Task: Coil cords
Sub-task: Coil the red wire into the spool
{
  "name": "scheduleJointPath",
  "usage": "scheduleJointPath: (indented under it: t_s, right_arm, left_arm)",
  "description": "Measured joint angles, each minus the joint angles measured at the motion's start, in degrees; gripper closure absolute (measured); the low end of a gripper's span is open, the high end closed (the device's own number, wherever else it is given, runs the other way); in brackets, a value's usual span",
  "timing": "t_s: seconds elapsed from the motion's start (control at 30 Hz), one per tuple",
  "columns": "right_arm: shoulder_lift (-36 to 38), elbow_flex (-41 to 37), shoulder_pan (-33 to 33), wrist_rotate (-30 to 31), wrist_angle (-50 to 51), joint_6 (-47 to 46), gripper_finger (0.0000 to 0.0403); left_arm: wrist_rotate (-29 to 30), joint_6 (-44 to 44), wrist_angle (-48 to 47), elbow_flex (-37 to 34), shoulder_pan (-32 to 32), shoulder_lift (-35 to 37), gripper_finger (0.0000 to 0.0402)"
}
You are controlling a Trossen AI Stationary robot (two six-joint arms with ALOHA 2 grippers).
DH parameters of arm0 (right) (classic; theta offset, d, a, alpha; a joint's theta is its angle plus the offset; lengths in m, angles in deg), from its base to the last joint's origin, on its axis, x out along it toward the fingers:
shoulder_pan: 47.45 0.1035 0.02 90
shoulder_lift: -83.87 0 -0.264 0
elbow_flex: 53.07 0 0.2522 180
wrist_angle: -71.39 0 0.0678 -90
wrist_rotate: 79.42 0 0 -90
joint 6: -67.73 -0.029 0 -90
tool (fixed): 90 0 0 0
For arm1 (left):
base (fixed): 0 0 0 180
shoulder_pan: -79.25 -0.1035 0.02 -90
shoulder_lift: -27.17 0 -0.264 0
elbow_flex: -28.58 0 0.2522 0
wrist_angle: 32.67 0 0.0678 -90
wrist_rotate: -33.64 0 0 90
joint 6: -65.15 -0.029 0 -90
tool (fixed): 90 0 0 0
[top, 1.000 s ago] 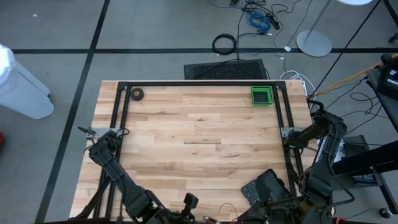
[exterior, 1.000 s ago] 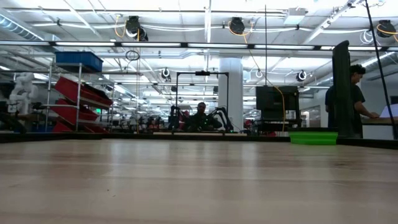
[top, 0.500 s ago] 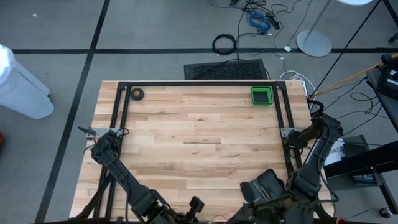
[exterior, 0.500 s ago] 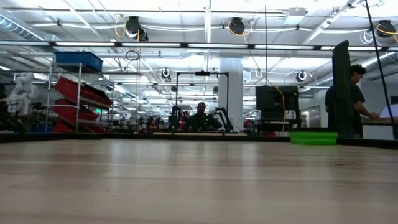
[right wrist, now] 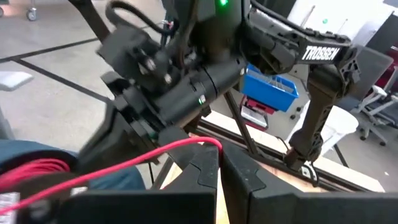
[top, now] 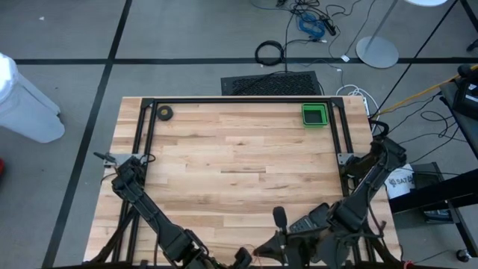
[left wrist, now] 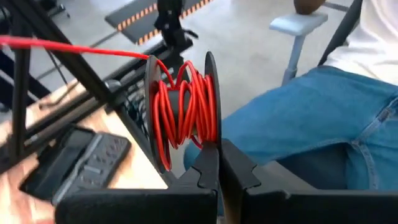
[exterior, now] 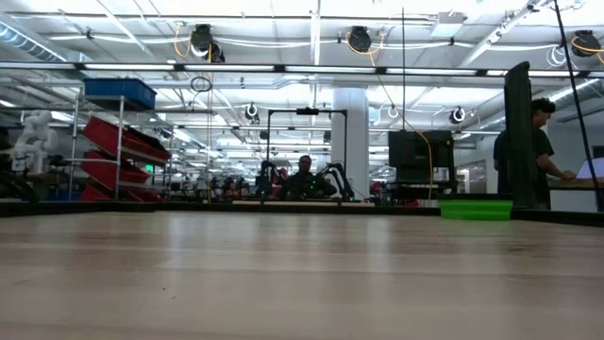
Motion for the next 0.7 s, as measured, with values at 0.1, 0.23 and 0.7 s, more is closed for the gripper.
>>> scheduleJointPath:
  t_s: [0.1,0.23,0.7]
  right_arm:
    - [-0.66,0.00,-0.61,-0.13,0.06,-0.46,0.0403]
    - [-1.02,0.00,-0.96,-2.67,0.03,-0.83,0.0403]
    - [-1.13,0.00,-0.98,-4.54,3.22,-3.24,0.0403]
  left_arm:
    - [-0.17,-2.82,2.26,0.00,0.06,-0.02,0.0400]
    - [-0.31,-5.10,4.06,0.00,0.17,-0.03,0.0400]
    - [-0.26,-11.83,8.06,0.00,2.10,-0.04,0.0400]
